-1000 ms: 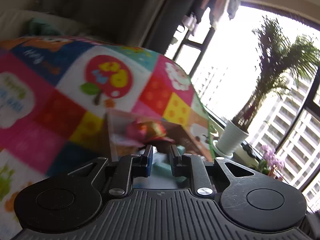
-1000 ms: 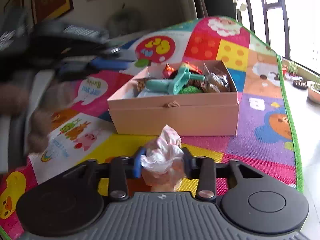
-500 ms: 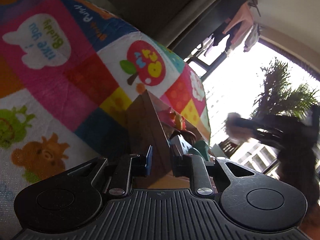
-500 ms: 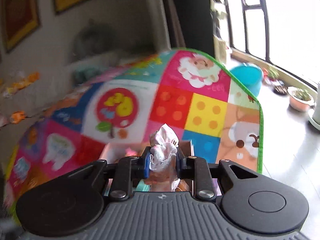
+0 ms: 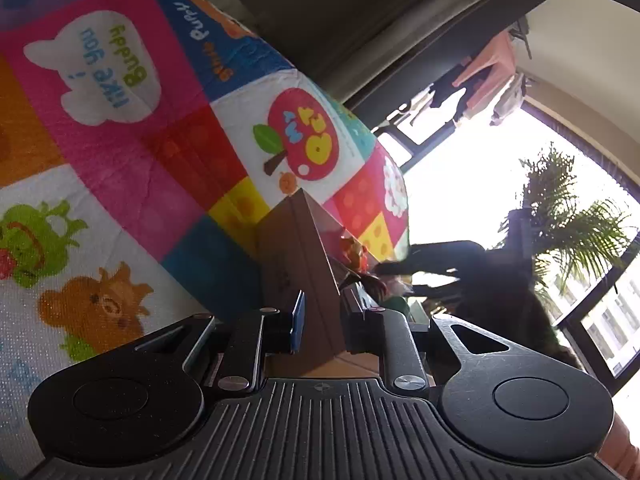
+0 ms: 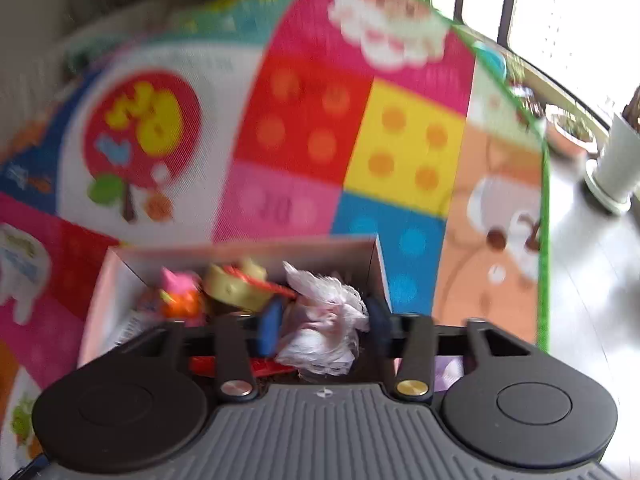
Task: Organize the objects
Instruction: 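Release the teal toy and lace cloth into the pink box with both tools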
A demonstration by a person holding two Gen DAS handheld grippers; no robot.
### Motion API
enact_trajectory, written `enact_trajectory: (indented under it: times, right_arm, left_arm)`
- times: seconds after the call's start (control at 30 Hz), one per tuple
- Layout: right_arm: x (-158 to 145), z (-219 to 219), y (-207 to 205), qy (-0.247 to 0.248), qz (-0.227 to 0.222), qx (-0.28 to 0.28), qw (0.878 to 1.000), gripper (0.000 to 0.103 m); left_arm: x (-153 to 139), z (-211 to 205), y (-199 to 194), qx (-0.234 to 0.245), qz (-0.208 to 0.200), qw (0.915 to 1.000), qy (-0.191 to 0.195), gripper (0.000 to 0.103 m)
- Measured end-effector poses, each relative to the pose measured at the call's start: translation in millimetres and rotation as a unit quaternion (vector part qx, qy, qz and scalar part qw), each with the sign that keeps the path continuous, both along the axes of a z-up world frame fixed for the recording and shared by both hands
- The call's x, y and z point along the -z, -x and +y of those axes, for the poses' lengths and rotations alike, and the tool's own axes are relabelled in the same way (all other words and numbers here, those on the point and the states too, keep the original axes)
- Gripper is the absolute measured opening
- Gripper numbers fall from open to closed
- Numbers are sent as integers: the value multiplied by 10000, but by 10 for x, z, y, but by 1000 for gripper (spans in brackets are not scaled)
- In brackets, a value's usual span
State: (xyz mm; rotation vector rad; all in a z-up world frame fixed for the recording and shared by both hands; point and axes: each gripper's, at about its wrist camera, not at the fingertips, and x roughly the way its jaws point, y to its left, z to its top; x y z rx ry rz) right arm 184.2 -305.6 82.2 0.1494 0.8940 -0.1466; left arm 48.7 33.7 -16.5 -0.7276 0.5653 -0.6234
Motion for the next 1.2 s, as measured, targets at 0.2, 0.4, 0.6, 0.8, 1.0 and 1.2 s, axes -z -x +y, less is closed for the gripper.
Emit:
enact_trajectory:
  times: [0.2, 0.4, 0.6, 0.8, 1.0, 1.2]
  right_arm:
    - [-228, -36, 156, -453, -451, -166, 9978, 48]
    - [171, -5, -79, -627, 64, 315, 9975, 35]
    - [217, 112, 3, -105, -2, 254, 9996, 34]
    - [42, 214, 276, 233, -433, -200, 9986, 34]
    - [26, 377, 676, 457, -346, -1251, 9905, 35]
    - [125, 426, 1019, 1622, -544, -1323, 9763, 35]
  left_arm:
    - [-48, -13, 55, -141, -160, 9998, -37, 21]
    - [-55, -55, 62, 30, -229, 9997, -96, 21]
    - [-29, -56, 51, 42, -184, 9998, -105, 21]
    - [-19, -69, 35, 6, -169, 9997, -152, 21]
    - [-22, -77, 36, 24, -184, 9997, -180, 21]
    - [-29, -67, 36, -1, -175, 9997, -188, 21]
